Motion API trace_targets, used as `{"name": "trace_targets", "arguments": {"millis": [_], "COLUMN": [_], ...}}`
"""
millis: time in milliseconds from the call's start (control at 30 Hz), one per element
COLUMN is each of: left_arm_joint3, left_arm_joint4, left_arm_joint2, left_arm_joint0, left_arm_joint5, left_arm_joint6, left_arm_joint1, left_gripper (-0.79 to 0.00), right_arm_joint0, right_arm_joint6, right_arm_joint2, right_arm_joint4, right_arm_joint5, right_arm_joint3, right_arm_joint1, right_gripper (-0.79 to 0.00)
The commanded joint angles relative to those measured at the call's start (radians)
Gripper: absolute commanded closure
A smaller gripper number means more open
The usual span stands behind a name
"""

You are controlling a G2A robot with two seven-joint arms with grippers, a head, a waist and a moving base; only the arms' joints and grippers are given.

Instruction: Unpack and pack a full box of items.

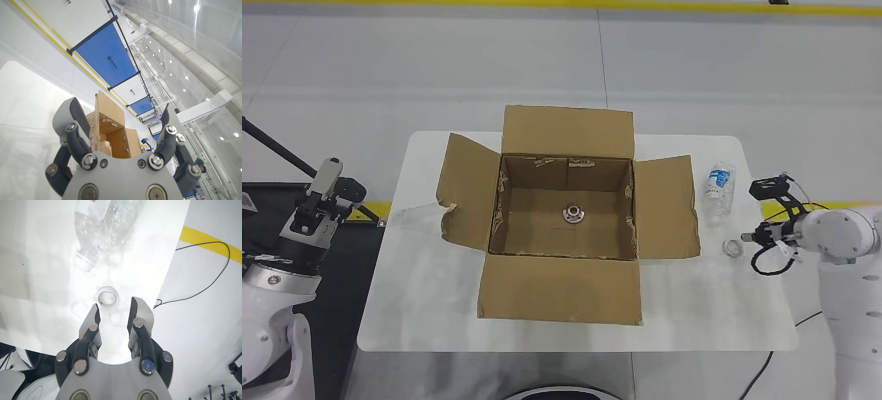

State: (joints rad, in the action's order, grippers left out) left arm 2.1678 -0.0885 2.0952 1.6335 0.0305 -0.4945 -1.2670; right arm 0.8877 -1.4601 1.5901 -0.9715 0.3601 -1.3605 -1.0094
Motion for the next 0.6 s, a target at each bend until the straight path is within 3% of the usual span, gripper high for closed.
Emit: {"name": "trace_targets", "arguments": {"millis": [0,567], "left_arm_joint3": [0.0,0.0], "left_arm_joint4": [0.0,0.0], "left_arm_joint2": [0.0,0.0], "left_arm_joint0": [0.0,0.0], "left_arm_joint5": [0.0,0.0], "left_arm_joint6": [0.0,0.0], "left_arm_joint1": [0.0,0.0], "left_gripper": [-0.785,-0.785], "right_arm_joint0": [0.001,-0.068], "right_arm_joint6": [0.002,0.051], "right_arm_joint2": [-0.016,-0.125], "right_arm_joint4": [0.007,0.066], "right_arm_joint5": [0.002,0.01], "right_arm_joint3": [0.012,0.159], "right_arm_joint1": [0.007,0.022], "right_gripper": [-0.369,-0.289]}}
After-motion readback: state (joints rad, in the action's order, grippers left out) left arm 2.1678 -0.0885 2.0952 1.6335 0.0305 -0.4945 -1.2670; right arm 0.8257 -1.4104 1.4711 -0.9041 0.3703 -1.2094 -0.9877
